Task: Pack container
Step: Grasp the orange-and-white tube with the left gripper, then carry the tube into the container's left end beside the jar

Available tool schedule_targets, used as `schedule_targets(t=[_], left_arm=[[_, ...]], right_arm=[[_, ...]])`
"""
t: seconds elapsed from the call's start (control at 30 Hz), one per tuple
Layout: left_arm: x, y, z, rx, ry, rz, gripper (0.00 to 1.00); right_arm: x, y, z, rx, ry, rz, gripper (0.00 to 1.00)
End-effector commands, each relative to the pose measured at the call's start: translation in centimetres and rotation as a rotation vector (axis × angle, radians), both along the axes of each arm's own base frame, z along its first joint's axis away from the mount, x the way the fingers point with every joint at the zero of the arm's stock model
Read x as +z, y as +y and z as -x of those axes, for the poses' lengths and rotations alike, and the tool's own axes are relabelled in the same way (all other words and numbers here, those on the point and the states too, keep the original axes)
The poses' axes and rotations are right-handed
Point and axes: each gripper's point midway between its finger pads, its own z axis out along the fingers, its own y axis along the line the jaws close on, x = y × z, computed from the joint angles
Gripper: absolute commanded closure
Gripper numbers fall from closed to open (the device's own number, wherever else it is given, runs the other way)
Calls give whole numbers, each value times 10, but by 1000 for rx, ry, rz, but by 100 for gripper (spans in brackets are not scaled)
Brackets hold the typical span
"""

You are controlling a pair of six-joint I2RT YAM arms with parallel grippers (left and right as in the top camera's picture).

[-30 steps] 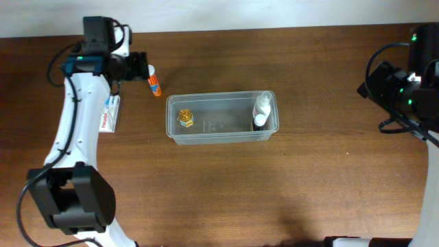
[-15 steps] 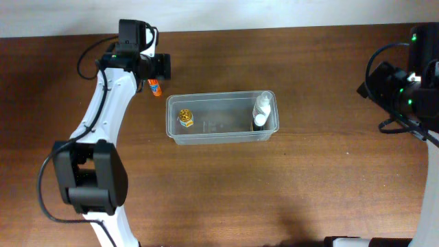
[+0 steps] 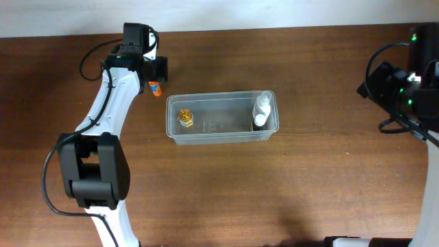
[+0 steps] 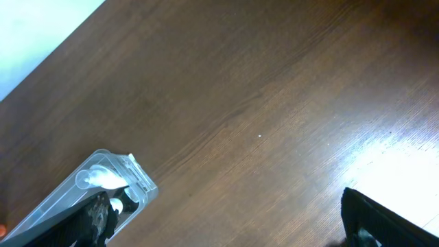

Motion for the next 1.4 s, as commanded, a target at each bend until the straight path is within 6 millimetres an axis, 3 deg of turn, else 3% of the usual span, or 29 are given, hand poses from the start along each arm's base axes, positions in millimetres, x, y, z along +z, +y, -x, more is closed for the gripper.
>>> schedule_targets(t=[0.0, 0.2, 0.4, 0.67, 0.8, 0.93, 1.2, 1.37], left_arm=[[-14, 6, 1, 9, 32, -16, 47], [-17, 6, 6, 9, 57, -18, 57], [-18, 7, 7, 10, 63, -21, 79], [-8, 10, 8, 21, 55, -37, 80], [18, 11, 10, 23, 42, -39, 81], [58, 9, 21, 18, 23, -35, 80], [129, -9, 68, -21, 12, 0, 81], [159, -33, 103, -87, 4, 12, 81]], right_arm=[[2, -4, 1, -18, -2, 8, 2], [2, -4, 1, -18, -2, 8, 2], [2, -4, 1, -18, -2, 9, 2], [2, -4, 1, -18, -2, 8, 2], [2, -4, 1, -18, -2, 8, 2], [2, -4, 1, -18, -2, 9, 2], [2, -4, 1, -18, -2, 8, 2], [2, -4, 1, -18, -2, 8, 2]])
